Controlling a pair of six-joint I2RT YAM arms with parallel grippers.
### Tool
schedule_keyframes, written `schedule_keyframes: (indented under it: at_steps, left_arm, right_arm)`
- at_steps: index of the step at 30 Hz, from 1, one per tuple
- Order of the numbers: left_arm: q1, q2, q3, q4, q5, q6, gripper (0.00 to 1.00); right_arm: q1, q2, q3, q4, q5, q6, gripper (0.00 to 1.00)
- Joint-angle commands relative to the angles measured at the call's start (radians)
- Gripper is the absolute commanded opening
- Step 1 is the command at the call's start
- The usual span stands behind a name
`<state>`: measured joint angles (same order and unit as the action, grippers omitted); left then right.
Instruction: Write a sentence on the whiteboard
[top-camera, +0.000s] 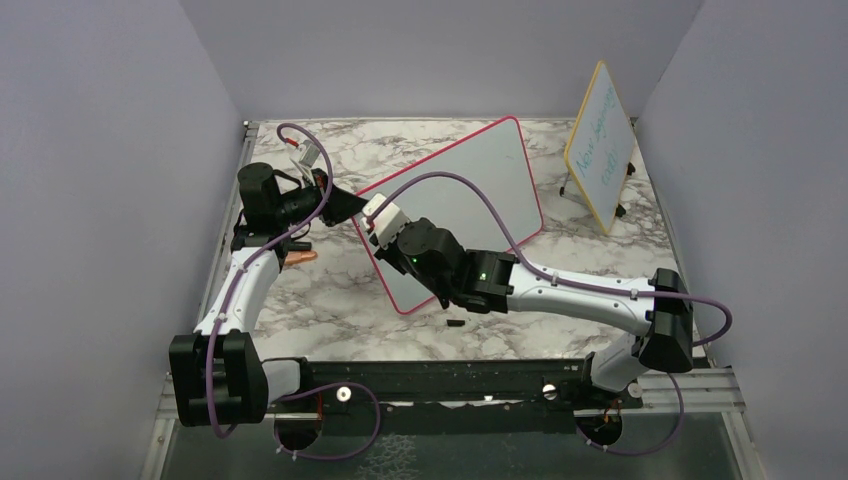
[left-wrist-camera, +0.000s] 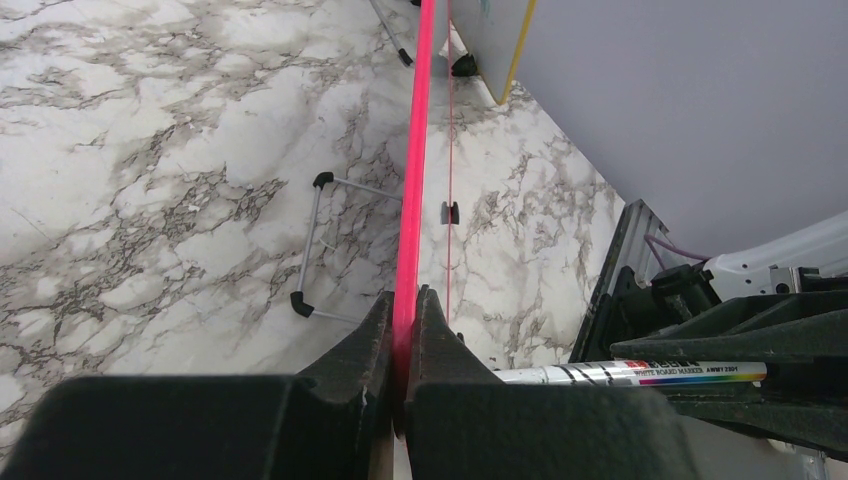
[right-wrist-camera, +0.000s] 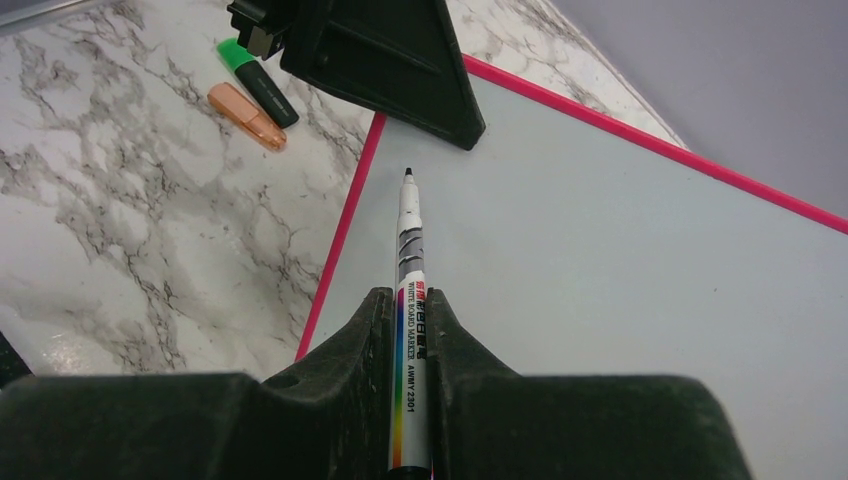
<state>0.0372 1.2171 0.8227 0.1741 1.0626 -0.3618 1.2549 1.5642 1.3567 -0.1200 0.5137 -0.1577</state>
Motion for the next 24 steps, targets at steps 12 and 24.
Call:
schedule_keyframes:
  at_steps: [12, 24]
  left_arm:
    - [-0.005, 0.019, -0.003, -0.051, -0.036, 0.087, 0.00]
    - [-0.010, 0.020, -0.002, -0.051, -0.035, 0.087, 0.00]
  right_arm:
    - [0.009, 0.020, 0.037, 0.030, 0.041, 0.009, 0.01]
    - [0.009, 0.037, 0.053, 0.014, 0.045, 0.011, 0.01]
